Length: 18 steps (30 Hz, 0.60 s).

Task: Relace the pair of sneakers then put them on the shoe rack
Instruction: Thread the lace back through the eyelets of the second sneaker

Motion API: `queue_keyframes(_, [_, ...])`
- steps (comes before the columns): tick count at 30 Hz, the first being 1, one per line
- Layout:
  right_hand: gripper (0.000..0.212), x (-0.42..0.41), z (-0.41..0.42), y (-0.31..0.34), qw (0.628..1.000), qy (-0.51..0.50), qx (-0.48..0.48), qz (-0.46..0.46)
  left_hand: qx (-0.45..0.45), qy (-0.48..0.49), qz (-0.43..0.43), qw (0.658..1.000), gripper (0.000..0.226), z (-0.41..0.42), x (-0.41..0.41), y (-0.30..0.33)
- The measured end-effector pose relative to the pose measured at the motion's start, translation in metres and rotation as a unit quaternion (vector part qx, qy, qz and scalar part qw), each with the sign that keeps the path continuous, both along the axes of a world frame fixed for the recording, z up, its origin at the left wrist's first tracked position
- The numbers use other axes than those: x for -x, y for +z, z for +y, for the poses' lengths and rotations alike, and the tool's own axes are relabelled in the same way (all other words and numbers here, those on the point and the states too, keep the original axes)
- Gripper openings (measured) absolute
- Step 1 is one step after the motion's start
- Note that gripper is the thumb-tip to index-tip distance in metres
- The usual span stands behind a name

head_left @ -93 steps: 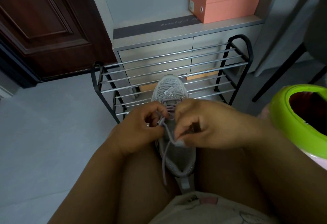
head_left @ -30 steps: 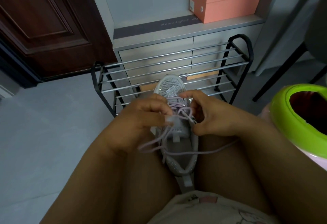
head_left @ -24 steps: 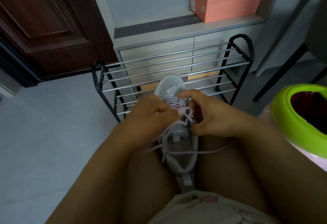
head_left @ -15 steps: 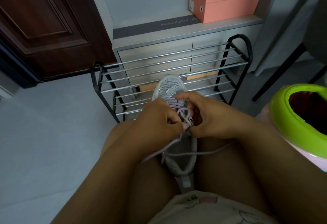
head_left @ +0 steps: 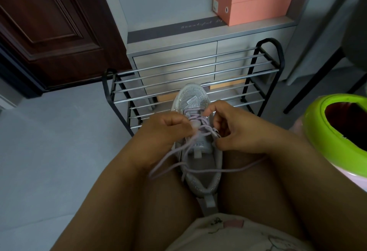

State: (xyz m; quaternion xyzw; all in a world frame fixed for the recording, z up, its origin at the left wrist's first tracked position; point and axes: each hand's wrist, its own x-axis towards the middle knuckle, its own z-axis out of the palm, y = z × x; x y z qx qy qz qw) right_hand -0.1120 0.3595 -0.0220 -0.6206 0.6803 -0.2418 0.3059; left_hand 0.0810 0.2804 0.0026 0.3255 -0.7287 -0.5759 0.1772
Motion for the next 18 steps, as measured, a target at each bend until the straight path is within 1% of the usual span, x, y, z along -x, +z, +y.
queue_keyframes(2, [0.058, -0.003, 0.002, 0.002, 1.000, 0.004, 0.010, 0.015, 0.074, 0.044, -0.058, 0.995, 0.016, -0.001, 0.007, -0.005])
queue_keyframes(4, [0.053, -0.006, 0.002, 0.003, 0.999, 0.014, 0.024, 0.031, 0.121, 0.061, -0.099, 0.986, 0.015, -0.002, 0.010, -0.010])
queue_keyframes(8, [0.037, -0.002, -0.001, 0.002, 0.998, 0.030, 0.041, 0.042, 0.177, 0.037, -0.141, 0.973, 0.013, -0.007, 0.006, -0.015])
queue_keyframes(10, [0.032, 0.001, -0.001, 0.001, 0.998, 0.026, 0.038, 0.031, 0.216, 0.020, -0.148, 0.965, 0.016, -0.009, 0.001, -0.012])
queue_keyframes(15, [0.040, 0.000, 0.002, 0.006, 0.999, 0.025, 0.016, 0.021, 0.230, -0.035, -0.142, 0.962, 0.021, -0.013, -0.012, -0.006])
queue_keyframes(18, [0.036, 0.001, 0.003, 0.007, 0.999, 0.039, -0.001, -0.001, 0.214, -0.022, -0.123, 0.969, 0.024, -0.015, -0.018, -0.007])
